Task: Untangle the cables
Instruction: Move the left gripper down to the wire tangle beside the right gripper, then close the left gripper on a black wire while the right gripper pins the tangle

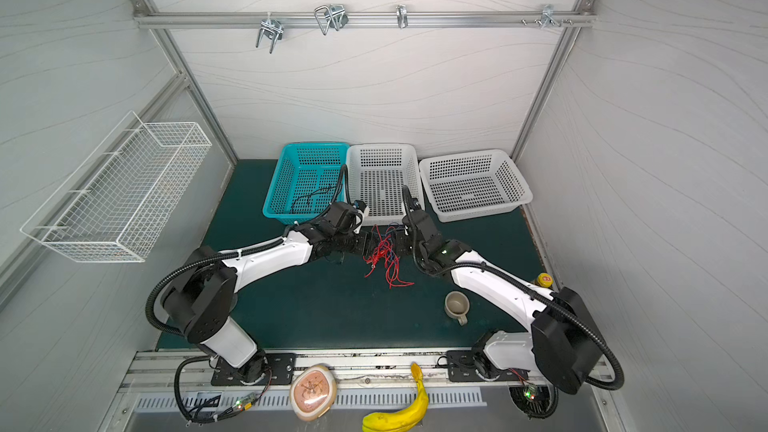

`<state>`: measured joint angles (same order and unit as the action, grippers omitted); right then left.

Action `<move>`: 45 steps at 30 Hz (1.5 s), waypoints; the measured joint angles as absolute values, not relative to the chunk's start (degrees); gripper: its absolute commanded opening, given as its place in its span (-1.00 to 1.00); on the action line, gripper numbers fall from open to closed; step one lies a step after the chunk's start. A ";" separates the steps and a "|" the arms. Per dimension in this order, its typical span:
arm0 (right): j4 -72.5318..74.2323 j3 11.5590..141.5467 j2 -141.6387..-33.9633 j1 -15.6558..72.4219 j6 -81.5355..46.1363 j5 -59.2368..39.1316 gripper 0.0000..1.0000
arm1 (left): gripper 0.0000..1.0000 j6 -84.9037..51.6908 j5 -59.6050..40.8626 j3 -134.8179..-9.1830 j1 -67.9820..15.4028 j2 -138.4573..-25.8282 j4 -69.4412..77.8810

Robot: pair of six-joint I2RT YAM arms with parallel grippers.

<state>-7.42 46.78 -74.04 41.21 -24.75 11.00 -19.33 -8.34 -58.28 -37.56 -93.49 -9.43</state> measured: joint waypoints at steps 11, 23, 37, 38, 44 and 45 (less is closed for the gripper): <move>-3.18 46.76 -82.28 40.77 -26.46 3.70 0.23 | 0.26 -19.84 -6.74 -48.56 -37.56 -88.51 -2.42; -1.34 46.76 -87.46 42.39 -28.10 5.13 0.11 | 0.12 -22.48 -5.34 -46.63 -36.29 -93.67 5.54; -1.32 46.78 -90.35 42.54 -28.73 6.31 -0.02 | -0.23 -24.27 -5.56 -47.13 -34.96 -99.07 8.99; -1.32 46.78 -90.45 42.59 -28.73 6.44 -0.04 | -0.27 -24.32 -5.56 -47.31 -34.96 -99.20 9.04; -1.34 46.87 -90.50 42.65 -29.10 7.29 -0.14 | -0.46 -24.71 -5.61 -48.69 -34.96 -100.60 9.72; -1.34 46.87 -90.50 42.68 -29.17 7.40 -0.14 | -0.49 -24.71 -5.65 -48.86 -34.96 -100.82 9.93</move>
<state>-1.34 46.87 -90.50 42.68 -29.17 7.40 -24.71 -5.65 -48.86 -34.96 -100.82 9.93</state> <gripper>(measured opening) 0.434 0.271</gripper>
